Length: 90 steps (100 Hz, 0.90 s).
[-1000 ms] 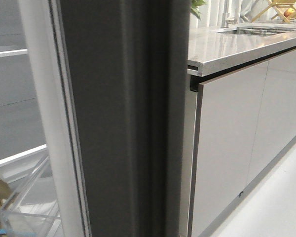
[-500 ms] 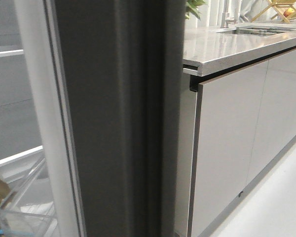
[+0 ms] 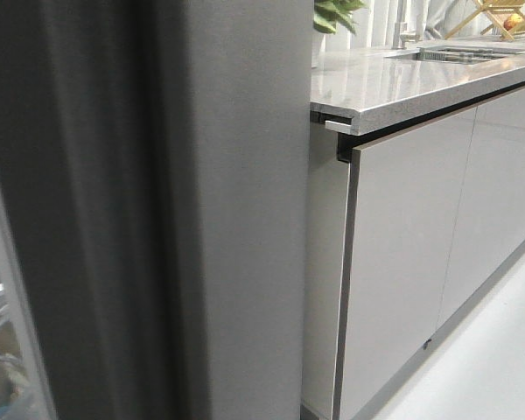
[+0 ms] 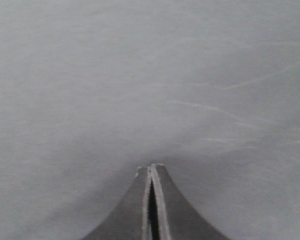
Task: Close fridge door
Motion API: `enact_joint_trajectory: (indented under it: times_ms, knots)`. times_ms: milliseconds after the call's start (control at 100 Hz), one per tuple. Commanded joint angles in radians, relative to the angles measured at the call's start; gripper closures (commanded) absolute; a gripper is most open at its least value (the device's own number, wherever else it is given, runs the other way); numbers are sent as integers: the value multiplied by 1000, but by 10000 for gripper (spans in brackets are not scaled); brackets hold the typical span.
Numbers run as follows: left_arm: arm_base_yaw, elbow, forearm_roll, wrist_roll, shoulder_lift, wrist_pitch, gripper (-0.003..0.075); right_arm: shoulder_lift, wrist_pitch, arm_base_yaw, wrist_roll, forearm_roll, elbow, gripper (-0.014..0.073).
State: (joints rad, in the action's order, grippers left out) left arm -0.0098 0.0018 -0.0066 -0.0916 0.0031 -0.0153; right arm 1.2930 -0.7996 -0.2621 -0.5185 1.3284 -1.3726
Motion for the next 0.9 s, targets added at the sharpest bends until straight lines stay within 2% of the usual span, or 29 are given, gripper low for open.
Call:
enact_joint_trajectory:
  times_ms: [0, 240, 480, 720, 890]
  knots:
    - [-10, 28, -2, -4, 19, -77, 741, -10, 20, 0, -14, 60, -34, 670]
    - [-10, 28, -2, -4, 19, -77, 741, 24, 32, -20, -19, 60, -34, 670]
    - [-10, 28, -2, -4, 19, -77, 741, 43, 100, -26, -26, -51, -34, 670]
    - [-10, 28, -2, -4, 19, -77, 741, 43, 269, -78, -26, -188, -34, 670]
    - [-10, 28, -2, -4, 19, -77, 741, 43, 428, -175, -26, -296, -34, 670]
